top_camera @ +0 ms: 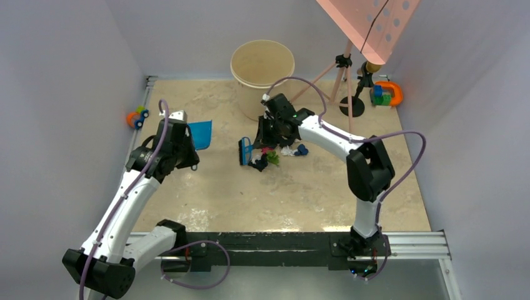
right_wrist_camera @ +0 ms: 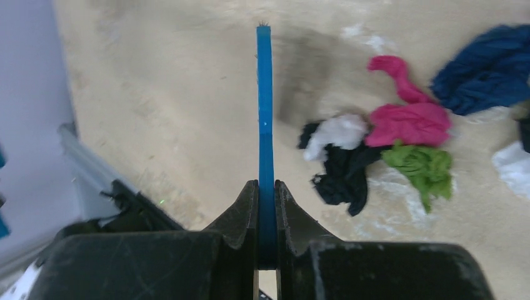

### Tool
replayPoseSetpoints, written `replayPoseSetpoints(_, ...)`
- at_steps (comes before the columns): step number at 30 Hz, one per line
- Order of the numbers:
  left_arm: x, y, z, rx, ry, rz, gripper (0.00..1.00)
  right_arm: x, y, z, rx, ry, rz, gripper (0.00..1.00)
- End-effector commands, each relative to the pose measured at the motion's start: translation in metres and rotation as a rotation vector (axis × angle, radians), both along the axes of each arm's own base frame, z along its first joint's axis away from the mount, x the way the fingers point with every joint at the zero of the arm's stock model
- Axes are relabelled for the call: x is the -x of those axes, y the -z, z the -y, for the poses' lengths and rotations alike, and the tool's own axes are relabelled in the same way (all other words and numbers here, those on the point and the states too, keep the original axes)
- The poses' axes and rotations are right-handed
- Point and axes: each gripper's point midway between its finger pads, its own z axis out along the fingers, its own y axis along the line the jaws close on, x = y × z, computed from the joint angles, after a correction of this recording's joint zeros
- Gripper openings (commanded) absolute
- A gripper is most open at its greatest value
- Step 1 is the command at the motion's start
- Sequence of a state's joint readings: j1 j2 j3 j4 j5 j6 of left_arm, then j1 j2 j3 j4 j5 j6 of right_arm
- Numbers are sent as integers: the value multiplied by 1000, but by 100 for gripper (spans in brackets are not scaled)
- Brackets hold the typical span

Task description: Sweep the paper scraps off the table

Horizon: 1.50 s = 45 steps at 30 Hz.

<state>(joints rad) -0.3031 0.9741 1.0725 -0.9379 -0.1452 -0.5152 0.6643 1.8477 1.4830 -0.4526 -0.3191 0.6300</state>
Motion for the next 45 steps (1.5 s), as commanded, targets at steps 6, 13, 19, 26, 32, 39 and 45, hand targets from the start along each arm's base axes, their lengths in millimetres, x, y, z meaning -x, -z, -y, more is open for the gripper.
replayPoseSetpoints(6, 9, 42, -4, 44, -159, -97, 0, -7, 36, 81, 349, 273, -96, 0)
replayPoseSetpoints(13, 5, 74, 46, 165, -9, -119, 0, 5, 7, 109, 277, 197, -26, 0)
replayPoseSetpoints(19, 13, 90, 71, 15, 90, -134, 0, 8, -68, 100, 163, 31, 174, 0)
replayPoseSetpoints(26, 36, 100, 89, -163, 313, -106, 0, -26, -111, 198, 640, 254, 366, 0)
replayPoseSetpoints(32, 54, 124, 128, -100, 530, -150, 0, -36, -92, 260, 1070, 378, 299, 0)
replayPoseSetpoints(39, 60, 143, 161, -69, 685, -182, 0, -52, -38, 258, 1254, 249, 185, 0)
replayPoseSetpoints(45, 59, 153, 179, -60, 784, -203, 0, -62, 8, 226, 1237, 108, 132, 0)
